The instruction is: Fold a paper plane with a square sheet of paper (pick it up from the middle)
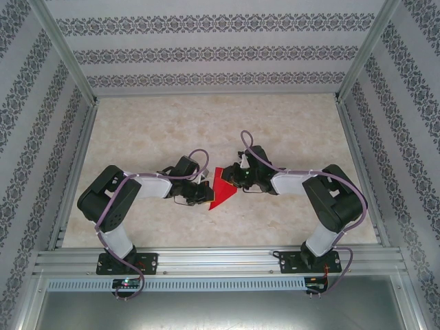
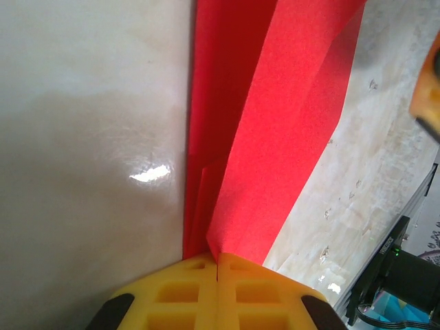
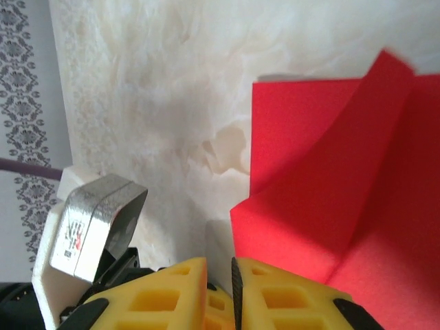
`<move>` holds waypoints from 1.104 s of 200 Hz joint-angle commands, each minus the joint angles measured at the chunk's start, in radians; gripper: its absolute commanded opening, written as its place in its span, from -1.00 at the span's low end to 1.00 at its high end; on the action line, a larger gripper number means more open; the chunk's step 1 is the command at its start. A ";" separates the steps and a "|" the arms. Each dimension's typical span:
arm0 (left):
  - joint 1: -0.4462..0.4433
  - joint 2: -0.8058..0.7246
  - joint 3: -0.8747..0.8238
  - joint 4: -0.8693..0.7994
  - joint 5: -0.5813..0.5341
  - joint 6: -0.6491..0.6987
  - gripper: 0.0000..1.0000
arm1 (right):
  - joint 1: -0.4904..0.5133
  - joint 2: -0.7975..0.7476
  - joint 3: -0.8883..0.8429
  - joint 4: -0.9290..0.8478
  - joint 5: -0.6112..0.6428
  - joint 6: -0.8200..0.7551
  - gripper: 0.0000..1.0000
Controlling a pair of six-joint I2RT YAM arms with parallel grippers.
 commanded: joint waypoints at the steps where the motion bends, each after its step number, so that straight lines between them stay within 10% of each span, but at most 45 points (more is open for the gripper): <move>1: 0.008 0.034 -0.004 -0.071 -0.021 0.007 -1.00 | 0.029 0.025 0.049 -0.004 -0.020 -0.013 -0.63; 221: 0.007 -0.056 -0.047 -0.139 0.077 0.080 -0.76 | 0.040 0.204 0.005 0.008 0.028 -0.032 -0.69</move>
